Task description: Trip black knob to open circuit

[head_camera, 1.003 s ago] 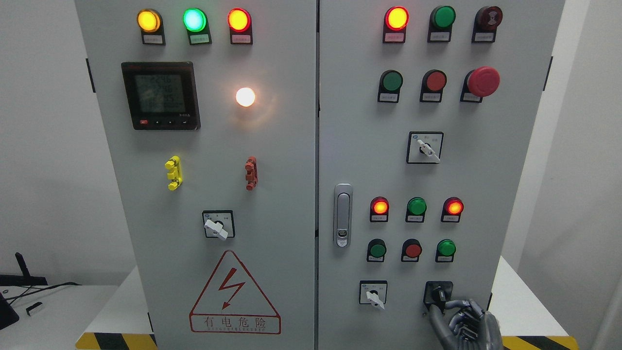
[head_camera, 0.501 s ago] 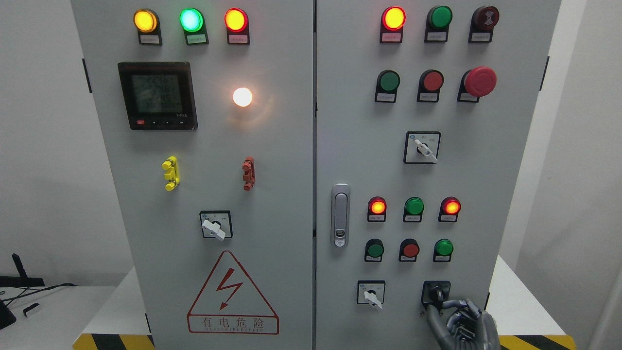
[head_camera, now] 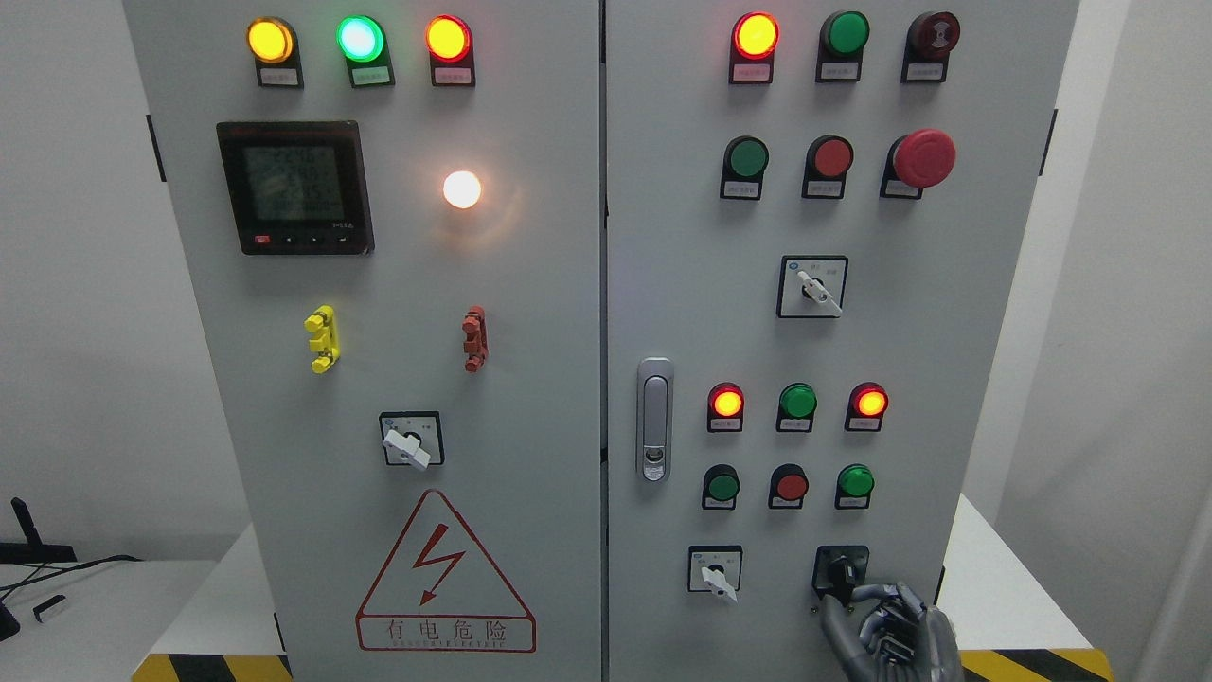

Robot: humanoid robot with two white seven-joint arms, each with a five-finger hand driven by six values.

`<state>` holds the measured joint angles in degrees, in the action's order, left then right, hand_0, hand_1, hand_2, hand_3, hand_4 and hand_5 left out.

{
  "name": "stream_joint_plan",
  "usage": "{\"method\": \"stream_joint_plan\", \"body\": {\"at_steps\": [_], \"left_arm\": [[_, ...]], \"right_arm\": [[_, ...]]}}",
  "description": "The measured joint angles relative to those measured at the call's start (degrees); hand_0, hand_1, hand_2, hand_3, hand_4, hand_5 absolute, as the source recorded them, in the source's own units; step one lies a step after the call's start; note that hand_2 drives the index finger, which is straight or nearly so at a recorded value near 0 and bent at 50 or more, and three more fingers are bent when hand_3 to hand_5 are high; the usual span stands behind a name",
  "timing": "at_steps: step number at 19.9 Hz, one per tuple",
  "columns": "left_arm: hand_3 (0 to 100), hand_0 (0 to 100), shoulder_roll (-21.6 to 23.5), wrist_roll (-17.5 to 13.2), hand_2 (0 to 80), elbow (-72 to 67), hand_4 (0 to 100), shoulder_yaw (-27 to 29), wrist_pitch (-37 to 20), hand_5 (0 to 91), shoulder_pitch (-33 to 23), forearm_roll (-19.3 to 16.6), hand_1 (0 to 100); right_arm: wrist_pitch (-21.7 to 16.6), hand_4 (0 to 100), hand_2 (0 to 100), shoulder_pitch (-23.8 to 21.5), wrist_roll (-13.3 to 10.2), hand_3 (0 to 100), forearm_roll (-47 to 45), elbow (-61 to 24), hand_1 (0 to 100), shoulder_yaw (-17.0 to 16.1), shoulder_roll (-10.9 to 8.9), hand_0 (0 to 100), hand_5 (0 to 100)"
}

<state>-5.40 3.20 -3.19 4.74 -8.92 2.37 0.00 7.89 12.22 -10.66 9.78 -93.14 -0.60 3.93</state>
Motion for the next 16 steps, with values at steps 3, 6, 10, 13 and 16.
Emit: {"method": "stream_joint_plan", "body": {"at_steps": [3, 6, 10, 13, 16], "left_arm": [[0, 12, 0.0, 0.0, 0.0, 0.0, 0, 0.0, 0.0, 0.0, 0.0, 0.0, 39], [0, 12, 0.0, 0.0, 0.0, 0.0, 0, 0.0, 0.0, 0.0, 0.0, 0.0, 39], [0, 12, 0.0, 0.0, 0.0, 0.0, 0, 0.0, 0.0, 0.0, 0.0, 0.0, 39], [0, 12, 0.0, 0.0, 0.0, 0.0, 0, 0.0, 0.0, 0.0, 0.0, 0.0, 39], [0, 12, 0.0, 0.0, 0.0, 0.0, 0, 0.0, 0.0, 0.0, 0.0, 0.0, 39]], "right_arm": [[0.0, 92, 53, 0.0, 0.02, 90, -0.02, 0.02, 75, 0.14, 0.01, 32, 100], [0.0, 92, 53, 0.04, 0.08, 90, -0.22, 0.03, 74, 0.25, 0.01, 32, 100], [0.12, 92, 53, 0.18, 0.09, 91, -0.81, 0.04, 74, 0.36, 0.02, 32, 100], [0.14, 92, 53, 0.24, 0.09, 91, -1.15, 0.05, 73, 0.41, 0.02, 32, 100], [0.14, 93, 52, 0.29, 0.09, 91, -1.37, 0.05, 73, 0.47, 0.02, 32, 100]]}}
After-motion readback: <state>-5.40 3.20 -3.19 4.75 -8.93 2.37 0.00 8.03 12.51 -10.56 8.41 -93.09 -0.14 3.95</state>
